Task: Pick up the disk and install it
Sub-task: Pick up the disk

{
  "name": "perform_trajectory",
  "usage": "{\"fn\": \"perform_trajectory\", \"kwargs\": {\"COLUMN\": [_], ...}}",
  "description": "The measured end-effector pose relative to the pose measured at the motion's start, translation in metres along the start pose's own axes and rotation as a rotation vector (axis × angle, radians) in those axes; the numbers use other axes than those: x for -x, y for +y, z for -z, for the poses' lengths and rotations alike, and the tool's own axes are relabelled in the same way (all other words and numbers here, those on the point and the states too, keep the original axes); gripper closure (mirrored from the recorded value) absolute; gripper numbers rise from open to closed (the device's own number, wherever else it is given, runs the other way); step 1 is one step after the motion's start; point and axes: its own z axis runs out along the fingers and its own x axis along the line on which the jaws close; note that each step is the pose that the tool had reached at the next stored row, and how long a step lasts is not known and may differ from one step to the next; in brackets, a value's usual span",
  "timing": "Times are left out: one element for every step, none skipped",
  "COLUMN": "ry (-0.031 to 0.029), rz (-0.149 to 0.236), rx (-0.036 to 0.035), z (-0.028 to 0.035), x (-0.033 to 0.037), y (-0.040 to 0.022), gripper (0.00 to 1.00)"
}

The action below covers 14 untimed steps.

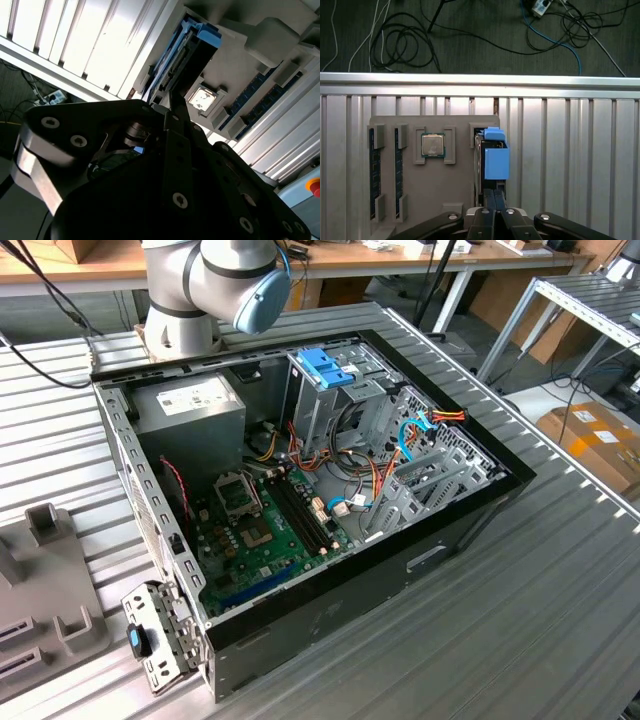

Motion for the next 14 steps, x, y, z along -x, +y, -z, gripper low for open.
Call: {"fn": "perform_trajectory", "kwargs": {"ry": [0.0000,0.0000,0.0000,0.0000,0.0000,0.0000,0.0001,0.0000,0.0000,0.0000,0.0000,0.0000,0.0000,-0.0001], "rz": [0.000,0.000,0.000,0.000,0.000,0.000,0.000,0.000,0.000,0.000,0.000,0.000,0.000,0.000], "rx": [0.0000,0.0001,0.0000,0.0001,0.0000,0.0000,0.0001,0.0000,0.0000,0.0000,0.0000,0.0000,0.0000,-0.0002], "z": [0.0000,0.0000,0.0000,0.0000,0.0000,0.0000,0.0000,0.0000,0.0000,0.0000,0.0000,0.0000,-0.0001,-0.0016], "x": [0.0000,0.0000,0.0000,0.0000,0.0000,0.0000,0.0000,0.0000,0.0000,0.0000,0.0000,0.0000,0.0000,0.0000], "y": [0.0000,0.0000,0.0000,0.0000,0.0000,0.0001,0.0001,0.0001,0.0001,0.0001,0.0001,0.0001,0.0002,0.0002], "gripper": [0.83,0.83,0.76,0.71,0.71,0.64,0.58,0.46,0.46,0.40,0.40,0.40,0.40,0.40]}}
